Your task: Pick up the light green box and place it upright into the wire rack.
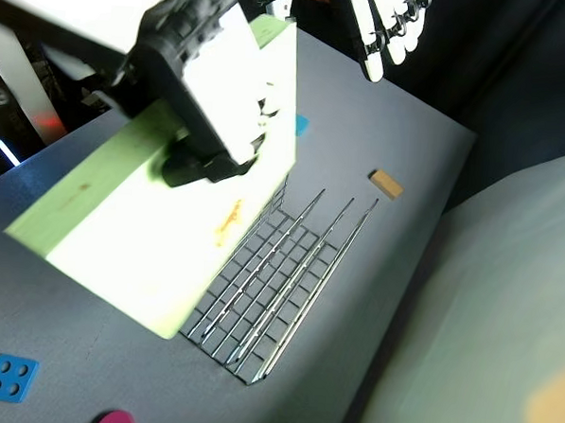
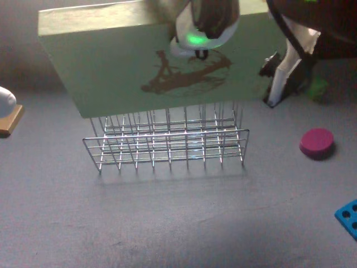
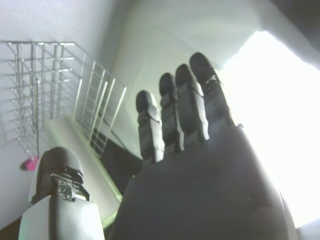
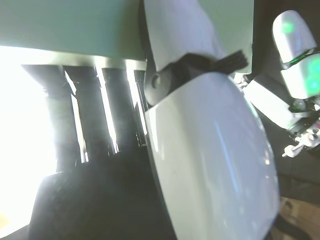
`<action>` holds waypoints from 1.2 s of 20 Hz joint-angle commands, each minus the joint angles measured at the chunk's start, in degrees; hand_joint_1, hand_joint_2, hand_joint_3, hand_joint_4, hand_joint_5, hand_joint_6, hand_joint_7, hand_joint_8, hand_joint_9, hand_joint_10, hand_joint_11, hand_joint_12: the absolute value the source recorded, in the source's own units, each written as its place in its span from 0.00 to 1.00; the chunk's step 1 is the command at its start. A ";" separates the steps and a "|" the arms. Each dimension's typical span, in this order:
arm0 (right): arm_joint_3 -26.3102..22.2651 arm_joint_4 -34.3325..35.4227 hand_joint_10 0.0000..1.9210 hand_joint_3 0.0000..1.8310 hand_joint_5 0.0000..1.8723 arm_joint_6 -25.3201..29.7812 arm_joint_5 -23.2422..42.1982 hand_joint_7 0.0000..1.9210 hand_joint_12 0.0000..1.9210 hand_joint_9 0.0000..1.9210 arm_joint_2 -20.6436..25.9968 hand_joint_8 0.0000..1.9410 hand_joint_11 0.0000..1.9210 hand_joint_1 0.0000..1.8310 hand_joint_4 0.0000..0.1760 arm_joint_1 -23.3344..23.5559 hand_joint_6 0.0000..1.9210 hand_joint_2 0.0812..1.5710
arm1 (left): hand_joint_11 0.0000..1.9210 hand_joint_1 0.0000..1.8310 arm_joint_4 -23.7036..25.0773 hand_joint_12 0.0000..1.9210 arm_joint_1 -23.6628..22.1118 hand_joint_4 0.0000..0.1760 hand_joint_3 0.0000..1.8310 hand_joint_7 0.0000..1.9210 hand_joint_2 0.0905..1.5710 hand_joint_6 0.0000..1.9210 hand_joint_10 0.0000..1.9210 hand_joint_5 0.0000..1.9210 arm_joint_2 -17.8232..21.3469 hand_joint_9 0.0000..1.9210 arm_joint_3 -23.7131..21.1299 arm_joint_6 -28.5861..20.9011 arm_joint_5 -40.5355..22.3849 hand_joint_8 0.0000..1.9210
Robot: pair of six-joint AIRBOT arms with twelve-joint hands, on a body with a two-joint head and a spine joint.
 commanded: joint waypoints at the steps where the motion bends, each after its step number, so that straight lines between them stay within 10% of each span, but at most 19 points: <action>1: 0.47 -5.40 0.79 0.00 0.41 0.12 2.64 0.50 0.81 0.39 -0.42 0.56 0.38 0.74 0.00 0.13 0.56 0.73 | 0.00 0.14 4.13 0.29 -0.79 0.57 0.00 0.14 0.69 0.00 0.00 0.16 0.15 0.10 0.06 0.03 -3.15 0.00; 24: 7.80 -7.61 0.79 0.00 0.41 6.60 2.15 0.49 0.80 0.39 -7.57 0.57 0.38 0.74 0.00 -7.10 0.57 0.74 | 0.00 0.14 4.13 0.29 -0.87 0.57 0.00 0.13 0.69 0.00 0.00 0.16 0.15 0.10 -0.14 -0.48 -2.49 0.00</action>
